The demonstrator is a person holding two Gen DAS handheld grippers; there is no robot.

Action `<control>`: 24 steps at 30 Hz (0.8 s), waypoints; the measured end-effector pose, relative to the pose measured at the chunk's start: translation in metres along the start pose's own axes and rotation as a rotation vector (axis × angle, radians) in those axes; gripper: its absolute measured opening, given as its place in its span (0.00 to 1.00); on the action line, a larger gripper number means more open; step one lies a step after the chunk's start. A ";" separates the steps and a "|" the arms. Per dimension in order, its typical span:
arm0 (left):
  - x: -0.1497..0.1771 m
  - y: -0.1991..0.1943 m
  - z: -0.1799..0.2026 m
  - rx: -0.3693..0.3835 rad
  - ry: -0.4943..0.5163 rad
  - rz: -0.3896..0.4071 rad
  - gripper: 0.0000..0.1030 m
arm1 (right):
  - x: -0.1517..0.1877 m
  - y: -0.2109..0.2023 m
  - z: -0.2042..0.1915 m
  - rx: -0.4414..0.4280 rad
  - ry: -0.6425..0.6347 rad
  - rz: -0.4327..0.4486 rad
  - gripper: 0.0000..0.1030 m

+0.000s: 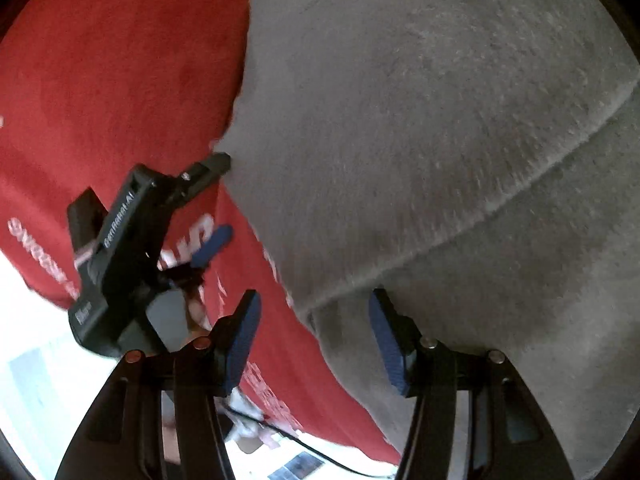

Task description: Fold small clothes

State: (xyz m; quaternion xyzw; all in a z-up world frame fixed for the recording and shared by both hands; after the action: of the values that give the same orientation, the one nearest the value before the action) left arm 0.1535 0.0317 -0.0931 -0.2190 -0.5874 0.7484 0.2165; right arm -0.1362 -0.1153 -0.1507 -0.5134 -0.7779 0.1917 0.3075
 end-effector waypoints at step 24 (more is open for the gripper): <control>-0.001 -0.008 -0.036 0.120 0.034 0.005 0.09 | -0.001 -0.038 0.016 0.086 -0.190 -0.026 0.52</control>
State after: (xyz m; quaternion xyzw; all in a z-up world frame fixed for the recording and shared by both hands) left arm 0.1758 0.0610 -0.0932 -0.2196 -0.5370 0.7791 0.2374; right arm -0.1726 -0.1309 -0.1394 -0.4689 -0.8013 0.2688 0.2563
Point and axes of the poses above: each gripper's, at about its wrist camera, not at the fingertips, and y roughly the way its jaws point, z to its right, x to its underside, the point moved 1 cm from there along y, roughly the way its jaws point, and after that the axes turned 1 degree about z, right-handed, at the moved point
